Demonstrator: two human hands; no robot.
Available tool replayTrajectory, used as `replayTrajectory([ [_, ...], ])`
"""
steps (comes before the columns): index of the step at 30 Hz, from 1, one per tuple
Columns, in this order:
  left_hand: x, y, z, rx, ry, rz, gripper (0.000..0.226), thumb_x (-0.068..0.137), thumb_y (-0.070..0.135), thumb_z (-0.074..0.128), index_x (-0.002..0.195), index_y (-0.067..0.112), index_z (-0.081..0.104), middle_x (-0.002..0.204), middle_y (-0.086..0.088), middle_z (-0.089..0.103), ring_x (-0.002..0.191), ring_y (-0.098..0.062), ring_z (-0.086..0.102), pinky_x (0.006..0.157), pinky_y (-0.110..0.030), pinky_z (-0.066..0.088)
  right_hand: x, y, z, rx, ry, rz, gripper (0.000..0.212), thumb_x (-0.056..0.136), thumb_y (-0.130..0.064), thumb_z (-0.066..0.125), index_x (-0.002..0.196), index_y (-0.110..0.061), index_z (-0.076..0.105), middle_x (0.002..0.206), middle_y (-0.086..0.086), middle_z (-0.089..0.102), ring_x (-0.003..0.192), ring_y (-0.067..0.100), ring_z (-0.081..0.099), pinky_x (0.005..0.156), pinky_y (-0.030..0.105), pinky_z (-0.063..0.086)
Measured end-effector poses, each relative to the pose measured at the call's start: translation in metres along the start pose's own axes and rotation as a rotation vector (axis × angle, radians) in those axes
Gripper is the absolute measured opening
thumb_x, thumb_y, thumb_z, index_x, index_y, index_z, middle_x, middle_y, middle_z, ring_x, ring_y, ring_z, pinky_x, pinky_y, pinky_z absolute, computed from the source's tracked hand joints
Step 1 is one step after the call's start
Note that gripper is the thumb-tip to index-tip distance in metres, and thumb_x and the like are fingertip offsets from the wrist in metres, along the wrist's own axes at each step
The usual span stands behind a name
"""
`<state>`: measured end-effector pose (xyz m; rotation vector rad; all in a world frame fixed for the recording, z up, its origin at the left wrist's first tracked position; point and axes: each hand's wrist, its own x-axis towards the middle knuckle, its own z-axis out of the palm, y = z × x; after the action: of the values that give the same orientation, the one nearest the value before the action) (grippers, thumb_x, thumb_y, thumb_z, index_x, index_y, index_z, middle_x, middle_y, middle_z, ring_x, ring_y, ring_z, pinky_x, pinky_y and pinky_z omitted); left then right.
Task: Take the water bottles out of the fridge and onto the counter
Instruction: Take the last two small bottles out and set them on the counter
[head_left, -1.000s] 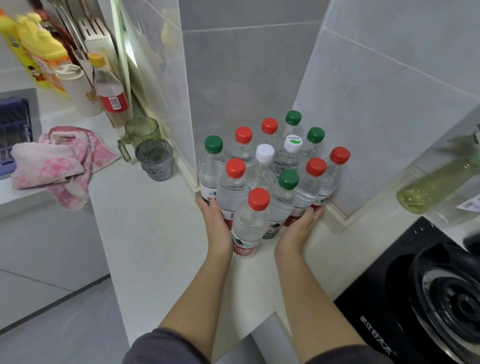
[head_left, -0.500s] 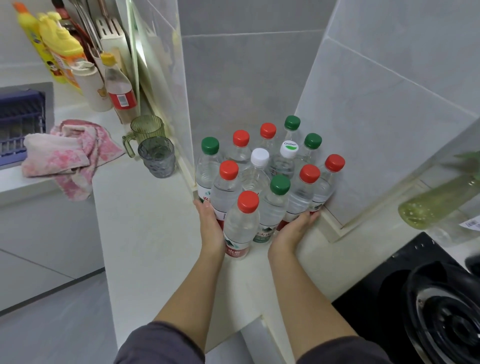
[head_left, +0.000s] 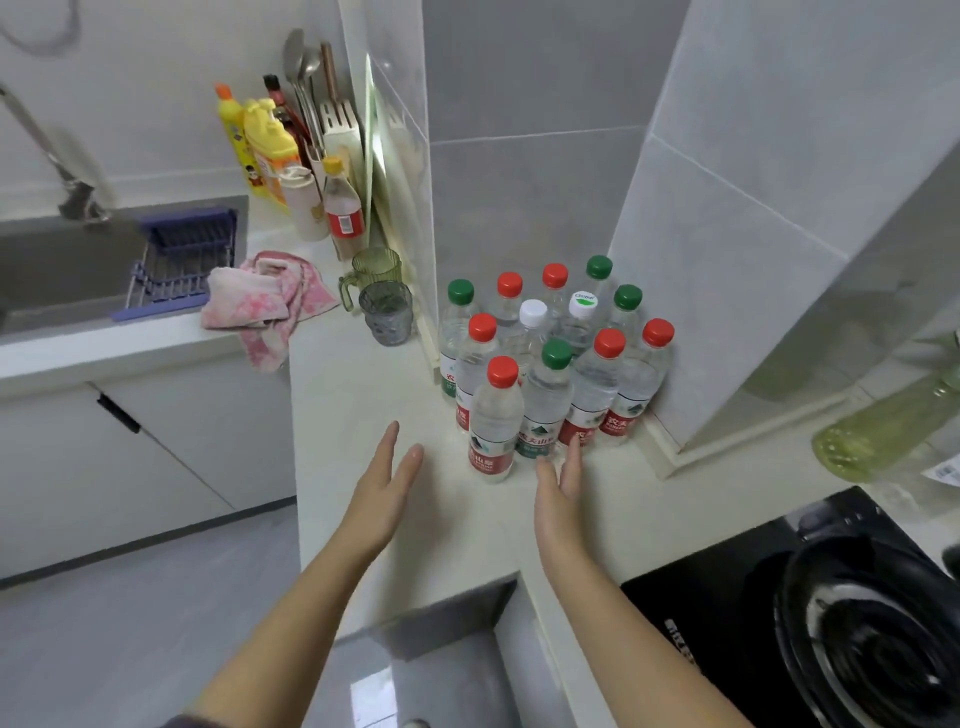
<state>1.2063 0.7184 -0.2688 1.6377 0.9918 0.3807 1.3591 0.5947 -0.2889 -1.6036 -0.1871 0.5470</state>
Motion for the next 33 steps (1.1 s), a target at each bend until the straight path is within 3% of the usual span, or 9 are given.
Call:
replayTrajectory([
  [6,-0.084,0.006,-0.035,0.3,0.088,0.019,0.071,0.098,0.055,0.039,0.157,0.027,0.011,0.162,0.015,0.01,0.149,-0.003,0.01,0.118,-0.024,0.008,-0.048,-0.021,0.006,-0.328,-0.376,-0.202,0.068,0.097,-0.019,0.055,0.156,-0.028,0.022,0.159,-0.012,0.027,0.134,-0.008,0.027,0.112,0.02,0.022],
  [10,-0.134,0.013,-0.063,0.466,0.265,0.128,0.068,0.098,0.055,0.04,0.155,0.027,0.017,0.157,0.022,0.021,0.14,0.014,0.01,0.114,-0.011,0.01,-0.077,-0.038,0.03,-0.595,-0.585,-0.394,0.07,0.099,-0.027,0.05,0.157,-0.028,0.012,0.166,-0.005,0.007,0.152,0.012,0.006,0.123,0.036,0.013],
  [14,-0.181,0.008,-0.088,0.719,0.415,-0.006,0.084,0.088,0.067,0.022,0.157,0.024,0.003,0.164,0.007,-0.001,0.15,-0.01,-0.007,0.122,-0.033,0.0,-0.113,-0.047,0.057,-0.919,-0.753,-0.638,0.07,0.101,-0.045,0.04,0.157,-0.035,-0.002,0.166,-0.006,-0.013,0.152,0.018,-0.015,0.123,0.044,-0.004],
  [18,-0.23,-0.011,-0.108,0.909,0.562,-0.13,0.081,0.091,0.066,0.016,0.157,0.023,-0.002,0.164,0.003,-0.007,0.151,-0.016,-0.012,0.122,-0.041,-0.002,-0.151,-0.051,0.084,-1.178,-0.823,-0.937,0.071,0.1,-0.055,0.029,0.155,-0.035,-0.011,0.165,-0.001,-0.019,0.15,0.024,-0.022,0.12,0.049,-0.01],
  [20,-0.256,-0.022,-0.118,0.942,0.623,-0.203,0.079,0.093,0.064,0.017,0.157,0.023,-0.002,0.164,0.002,-0.008,0.151,-0.017,-0.013,0.123,-0.043,-0.001,-0.171,-0.051,0.096,-1.209,-0.866,-1.027,0.071,0.1,-0.055,0.029,0.156,-0.034,-0.01,0.165,0.001,-0.018,0.15,0.026,-0.021,0.119,0.051,-0.01],
  [25,-0.335,-0.05,-0.139,0.964,0.725,-0.353,0.085,0.086,0.069,-0.003,0.157,0.022,-0.006,0.164,-0.001,-0.01,0.15,-0.019,-0.015,0.123,-0.044,-0.001,-0.236,-0.041,0.123,-1.21,-1.0,-1.149,0.072,0.1,-0.054,0.031,0.156,-0.033,-0.009,0.165,0.002,-0.017,0.151,0.027,-0.02,0.12,0.053,-0.009],
  [33,-0.496,-0.102,-0.174,0.912,0.894,-0.496,0.089,0.081,0.069,-0.008,0.157,0.022,-0.003,0.164,0.001,-0.01,0.148,-0.018,-0.02,0.121,-0.043,-0.004,-0.406,-0.005,0.146,-1.159,-1.183,-1.342,0.072,0.101,-0.053,0.03,0.156,-0.034,-0.012,0.165,0.002,-0.017,0.151,0.028,-0.019,0.121,0.054,-0.006],
])
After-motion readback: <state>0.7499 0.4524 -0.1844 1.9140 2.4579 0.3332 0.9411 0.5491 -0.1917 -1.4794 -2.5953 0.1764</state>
